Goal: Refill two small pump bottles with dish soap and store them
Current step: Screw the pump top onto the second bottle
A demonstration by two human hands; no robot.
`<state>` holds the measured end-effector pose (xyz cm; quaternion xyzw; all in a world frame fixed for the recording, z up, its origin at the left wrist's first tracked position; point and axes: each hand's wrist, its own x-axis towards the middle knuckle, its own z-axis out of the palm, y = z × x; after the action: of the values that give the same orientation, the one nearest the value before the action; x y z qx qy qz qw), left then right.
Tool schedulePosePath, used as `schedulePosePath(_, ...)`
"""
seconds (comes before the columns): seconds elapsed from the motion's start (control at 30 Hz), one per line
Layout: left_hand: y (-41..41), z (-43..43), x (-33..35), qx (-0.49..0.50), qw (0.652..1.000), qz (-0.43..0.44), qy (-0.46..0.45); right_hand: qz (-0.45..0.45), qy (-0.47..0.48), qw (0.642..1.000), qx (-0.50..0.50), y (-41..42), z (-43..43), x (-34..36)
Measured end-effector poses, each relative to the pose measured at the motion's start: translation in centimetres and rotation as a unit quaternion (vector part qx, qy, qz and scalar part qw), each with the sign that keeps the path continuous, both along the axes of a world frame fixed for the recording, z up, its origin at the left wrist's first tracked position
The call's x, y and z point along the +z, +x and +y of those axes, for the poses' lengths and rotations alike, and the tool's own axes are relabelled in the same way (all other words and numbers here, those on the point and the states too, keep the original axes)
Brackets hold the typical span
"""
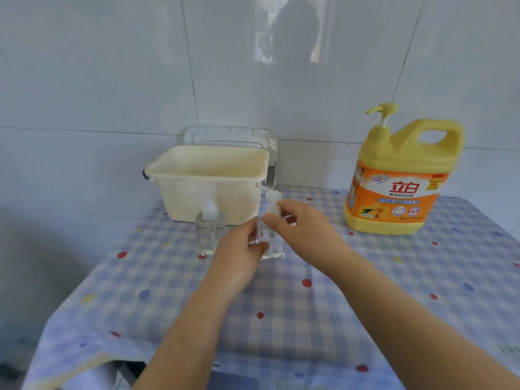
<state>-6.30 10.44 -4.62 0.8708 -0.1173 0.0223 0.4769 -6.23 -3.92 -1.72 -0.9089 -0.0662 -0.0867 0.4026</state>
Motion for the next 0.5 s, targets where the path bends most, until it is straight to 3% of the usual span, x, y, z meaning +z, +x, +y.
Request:
schedulePosePath(0.23, -0.7, 2.0, -0.4, 0.087, 0.994, -0.049, -0.037, 0.038, 0.000, 0.999, 0.001, -0.4, -0.2, -0.9)
schedulePosePath(0.5, -1.5, 5.6, -0.3, 0.214, 0.960, -0.116, -0.142, 0.065, 0.024, 0.998, 0.002, -0.1, -0.3, -1.5)
